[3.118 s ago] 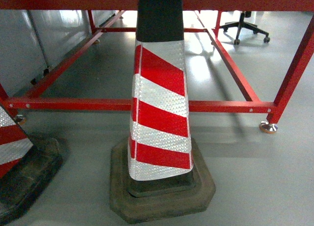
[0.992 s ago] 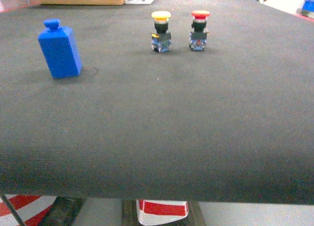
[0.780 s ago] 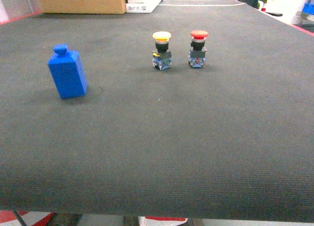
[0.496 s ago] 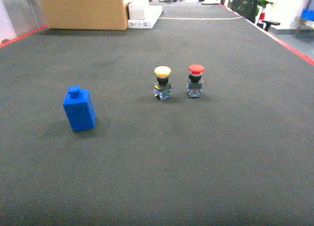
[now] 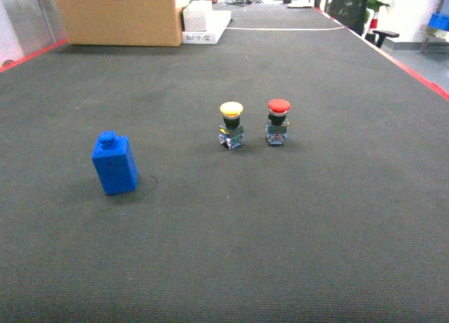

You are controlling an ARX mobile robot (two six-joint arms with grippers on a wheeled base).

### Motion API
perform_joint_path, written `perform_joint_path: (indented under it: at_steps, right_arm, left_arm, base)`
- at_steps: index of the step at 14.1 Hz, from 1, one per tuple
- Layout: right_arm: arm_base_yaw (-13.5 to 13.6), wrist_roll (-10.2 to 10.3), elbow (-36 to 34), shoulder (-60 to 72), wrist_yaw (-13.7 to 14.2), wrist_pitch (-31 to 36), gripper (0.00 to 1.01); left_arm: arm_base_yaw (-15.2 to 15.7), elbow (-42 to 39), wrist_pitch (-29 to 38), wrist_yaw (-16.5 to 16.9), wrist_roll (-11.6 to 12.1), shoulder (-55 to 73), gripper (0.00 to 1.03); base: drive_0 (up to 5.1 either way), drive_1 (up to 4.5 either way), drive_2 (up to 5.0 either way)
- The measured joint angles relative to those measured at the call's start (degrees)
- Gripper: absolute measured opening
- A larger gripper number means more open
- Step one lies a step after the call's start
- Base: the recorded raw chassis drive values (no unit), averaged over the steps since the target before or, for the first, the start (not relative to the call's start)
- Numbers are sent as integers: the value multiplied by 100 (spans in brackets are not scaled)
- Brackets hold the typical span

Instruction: Pick blue part to blue bin on bottom shelf

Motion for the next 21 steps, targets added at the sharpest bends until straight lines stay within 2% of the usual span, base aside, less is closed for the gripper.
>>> perform_joint_path:
  at_steps: [7, 8, 9, 11, 12, 13, 15, 16, 17, 18, 21]
  right_arm:
    - [0, 0, 0, 0, 0, 0, 98]
    - [0, -2, 0, 0, 0, 2, 98]
    - [0, 4, 0, 0, 4, -2, 98]
    - [0, -2, 0, 0, 0, -7, 98]
    - [0, -2, 0, 0, 0, -2, 98]
    - [0, -2, 0, 0, 0, 2, 98]
    - [0, 0, 0, 0, 0, 0, 98]
    - [0, -2, 0, 0, 0, 0, 98]
    - [0, -2, 0, 0, -2, -2, 98]
    - [0, -2, 0, 0, 0, 0, 98]
    - [0, -2, 0, 0, 0, -2, 98]
  left_arm:
    - [0, 0, -4, -4, -2, 0, 98]
    - [-109, 125, -487, -308, -94, 94, 98]
    - [-485, 415, -1005, -986, -236, 752, 98]
    - [-901, 437, -396, -1346, -339, 1561, 98]
    - [-1071, 603, 140, -1322, -481, 2142, 98]
    - [-1268, 883, 857, -1368, -535, 3008, 98]
    - [-1373, 1622, 2680, -1213, -619, 5337, 98]
    - [-1390, 2065, 3259, -1174, -656, 6413, 98]
    - [-1399, 2542, 3615, -1174, -654, 7410, 98]
    - [-1403, 2879, 3681, -1158, -634, 8070, 98]
    - [-1379, 3515, 3891, -1158, -529, 9331, 98]
  base:
    - [0, 0, 0]
    - [0, 0, 0]
    - [0, 0, 0]
    - [0, 0, 0]
    - [0, 0, 0]
    - [0, 0, 0]
    - [0, 0, 0]
    - [0, 0, 0]
    - [0, 0, 0]
    - [0, 0, 0]
    - [0, 0, 0]
